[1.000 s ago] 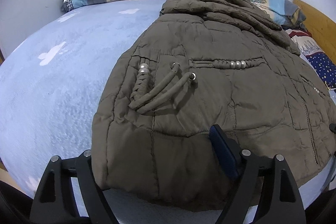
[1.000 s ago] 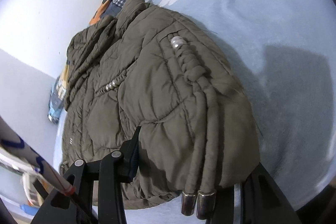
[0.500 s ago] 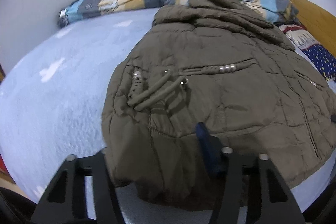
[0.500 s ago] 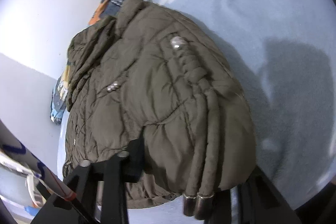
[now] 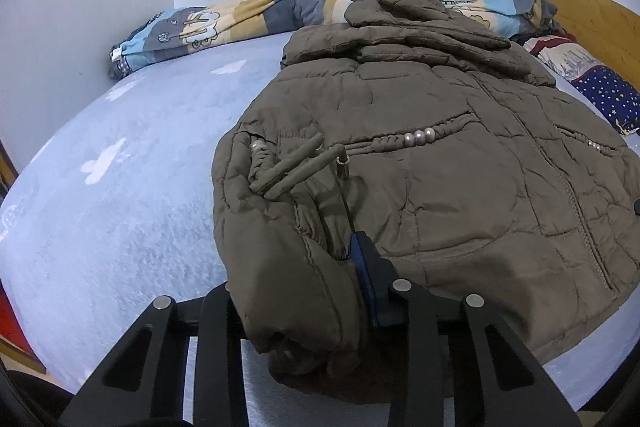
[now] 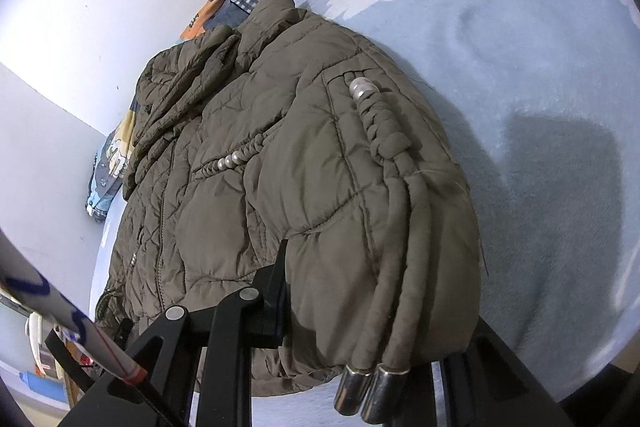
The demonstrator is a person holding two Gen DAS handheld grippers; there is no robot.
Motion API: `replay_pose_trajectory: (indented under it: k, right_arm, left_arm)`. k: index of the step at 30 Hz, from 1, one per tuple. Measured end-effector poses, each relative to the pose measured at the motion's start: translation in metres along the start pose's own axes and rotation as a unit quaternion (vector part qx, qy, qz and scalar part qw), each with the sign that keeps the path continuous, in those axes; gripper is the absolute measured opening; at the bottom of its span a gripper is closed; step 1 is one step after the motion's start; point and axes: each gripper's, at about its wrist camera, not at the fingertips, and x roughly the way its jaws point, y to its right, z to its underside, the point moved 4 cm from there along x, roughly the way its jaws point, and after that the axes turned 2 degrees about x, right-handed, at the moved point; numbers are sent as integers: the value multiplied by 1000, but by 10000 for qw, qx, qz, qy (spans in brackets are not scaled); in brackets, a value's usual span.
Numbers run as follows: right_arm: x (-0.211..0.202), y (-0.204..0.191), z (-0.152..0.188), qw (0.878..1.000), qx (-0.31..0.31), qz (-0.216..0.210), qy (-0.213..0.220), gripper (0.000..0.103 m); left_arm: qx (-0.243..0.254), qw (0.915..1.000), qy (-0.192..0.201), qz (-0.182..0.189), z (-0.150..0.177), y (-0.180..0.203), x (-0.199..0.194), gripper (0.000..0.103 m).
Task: Fold large clothes
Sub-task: 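Lift the hem with both tools and fold it toward the hood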
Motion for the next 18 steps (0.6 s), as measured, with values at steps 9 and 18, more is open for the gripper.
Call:
replay_pose_trajectory:
  k: [9,18]
  right_arm:
    - [0,-6,2,9992,-296,265,44,26]
    - [0,-9,3,9977,-504,434,85,26]
  left_arm:
    - [25,10000,-6,-17,0,1,0,33]
    - [37,10000,-7,-27,0,3,1,33]
